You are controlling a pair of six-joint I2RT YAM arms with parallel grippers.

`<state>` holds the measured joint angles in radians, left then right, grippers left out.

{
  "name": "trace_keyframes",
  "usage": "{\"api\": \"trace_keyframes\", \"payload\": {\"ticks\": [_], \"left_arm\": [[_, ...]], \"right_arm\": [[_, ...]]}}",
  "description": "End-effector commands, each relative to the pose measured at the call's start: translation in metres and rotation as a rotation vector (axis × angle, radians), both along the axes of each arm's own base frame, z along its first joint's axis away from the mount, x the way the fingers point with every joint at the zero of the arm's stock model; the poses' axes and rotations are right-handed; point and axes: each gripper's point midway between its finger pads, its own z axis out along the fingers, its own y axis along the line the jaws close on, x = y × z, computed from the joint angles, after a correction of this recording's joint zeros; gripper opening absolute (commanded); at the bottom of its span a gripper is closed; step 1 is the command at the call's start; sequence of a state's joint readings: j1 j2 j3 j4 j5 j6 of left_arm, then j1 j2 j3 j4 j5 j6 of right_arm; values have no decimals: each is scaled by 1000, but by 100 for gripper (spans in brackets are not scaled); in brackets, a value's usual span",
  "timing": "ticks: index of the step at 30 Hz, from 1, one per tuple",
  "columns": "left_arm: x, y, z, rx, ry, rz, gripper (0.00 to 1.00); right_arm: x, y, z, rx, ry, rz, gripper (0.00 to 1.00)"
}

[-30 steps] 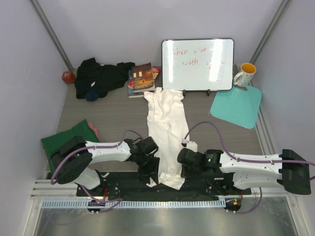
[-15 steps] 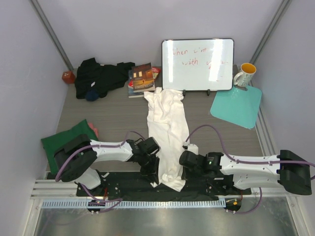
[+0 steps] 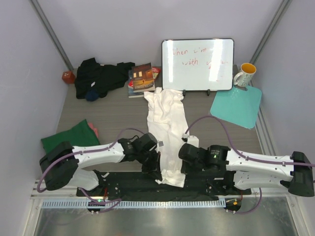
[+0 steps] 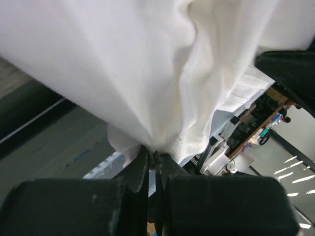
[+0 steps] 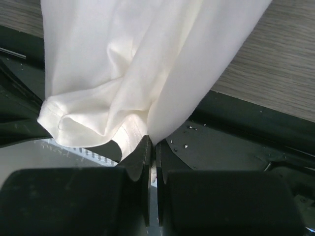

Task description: Fold and stack the t-shirts

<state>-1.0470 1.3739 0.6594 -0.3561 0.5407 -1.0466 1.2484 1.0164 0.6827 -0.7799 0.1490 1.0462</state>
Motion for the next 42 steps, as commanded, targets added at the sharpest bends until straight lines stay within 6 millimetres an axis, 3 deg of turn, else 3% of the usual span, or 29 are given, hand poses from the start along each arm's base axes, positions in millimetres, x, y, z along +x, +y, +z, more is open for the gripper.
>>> {"api": "trace_keyframes", "payload": {"ticks": [1, 4, 8, 11, 17, 24, 27, 34, 37, 42], "left_arm": [[-1, -21, 53, -153, 12, -12, 0], [2, -25, 72, -195, -3, -7, 0], [9, -21, 79, -188, -12, 27, 0], [4, -14, 70, -156, 24, 42, 0], [-6, 7, 32, -20, 90, 81, 0], [-13, 14, 6, 92, 150, 81, 0], [-18, 16, 3, 112, 158, 53, 1], [-26, 21, -5, 148, 166, 34, 36], [-29, 24, -8, 156, 166, 32, 45], [-32, 27, -17, 175, 167, 24, 45]], "right_arm": [[3, -11, 15, -45, -33, 13, 1], [3, -11, 19, -39, -36, 12, 1], [2, -18, 21, -50, -41, 22, 1], [-4, -23, 16, -69, -19, 38, 1], [-16, -33, -12, -138, 50, 66, 3], [-30, -31, -45, -179, 137, 105, 19], [-34, -31, -50, -187, 161, 118, 26], [-35, -29, -50, -145, 158, 111, 41], [-34, -25, -45, -88, 145, 97, 43], [-42, -29, -46, -29, 171, 74, 48]]}}
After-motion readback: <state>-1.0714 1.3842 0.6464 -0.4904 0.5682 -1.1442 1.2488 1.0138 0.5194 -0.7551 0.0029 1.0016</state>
